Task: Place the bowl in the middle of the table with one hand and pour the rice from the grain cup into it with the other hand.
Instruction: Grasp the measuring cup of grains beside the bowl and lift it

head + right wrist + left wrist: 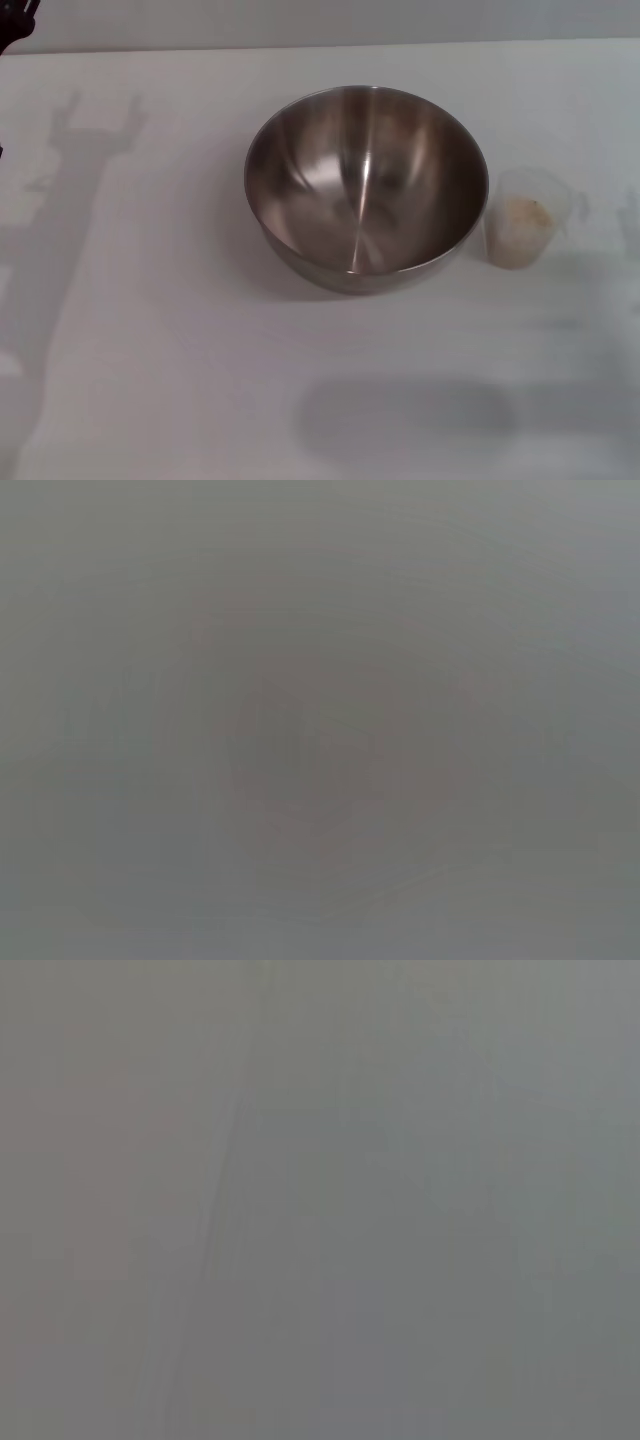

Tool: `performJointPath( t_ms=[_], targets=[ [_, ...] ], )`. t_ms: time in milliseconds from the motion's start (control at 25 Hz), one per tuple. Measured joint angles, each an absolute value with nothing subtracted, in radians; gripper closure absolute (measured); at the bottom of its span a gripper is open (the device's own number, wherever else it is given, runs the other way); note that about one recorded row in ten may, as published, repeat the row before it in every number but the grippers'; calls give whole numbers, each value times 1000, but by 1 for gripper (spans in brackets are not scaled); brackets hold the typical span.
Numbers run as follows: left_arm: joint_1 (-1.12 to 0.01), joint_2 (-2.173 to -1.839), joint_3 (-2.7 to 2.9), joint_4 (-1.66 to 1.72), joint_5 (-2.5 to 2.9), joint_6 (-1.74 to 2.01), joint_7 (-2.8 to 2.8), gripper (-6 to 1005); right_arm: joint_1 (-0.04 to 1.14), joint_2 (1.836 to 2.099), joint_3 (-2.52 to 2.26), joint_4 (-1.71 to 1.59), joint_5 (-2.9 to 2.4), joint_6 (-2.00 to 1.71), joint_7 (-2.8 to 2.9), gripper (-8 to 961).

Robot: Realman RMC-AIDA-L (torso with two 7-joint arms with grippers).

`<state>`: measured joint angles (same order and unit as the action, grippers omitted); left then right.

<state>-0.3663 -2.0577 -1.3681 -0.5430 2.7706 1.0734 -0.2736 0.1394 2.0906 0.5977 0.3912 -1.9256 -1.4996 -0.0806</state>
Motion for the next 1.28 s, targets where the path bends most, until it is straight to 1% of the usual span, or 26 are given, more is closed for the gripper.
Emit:
performJointPath(
  t_ms=[40,200,360,800,1280],
  targets=[
    [-365,-2058,-1373,-544,2784,1073,-274,129,139,2091,598,391,-1926,-1500,-81,240],
    [-360,-2055,-1380,-553,2824,1071,-274,129,62,2091,521,494,-1923,-1496,-191,239],
    [-358,-2049,-1382,-555,2842,1071,-277,129,47,2091,478,517,-1922,-1488,-207,239],
    [-339,-2062,-1402,-558,2842,1081,-284,129,1,2088,415,512,-1907,-1423,-211,240],
    [-331,-2068,-1394,-570,2836,1096,-287,129,2,2085,408,496,-1906,-1397,-227,240]
  ],
)
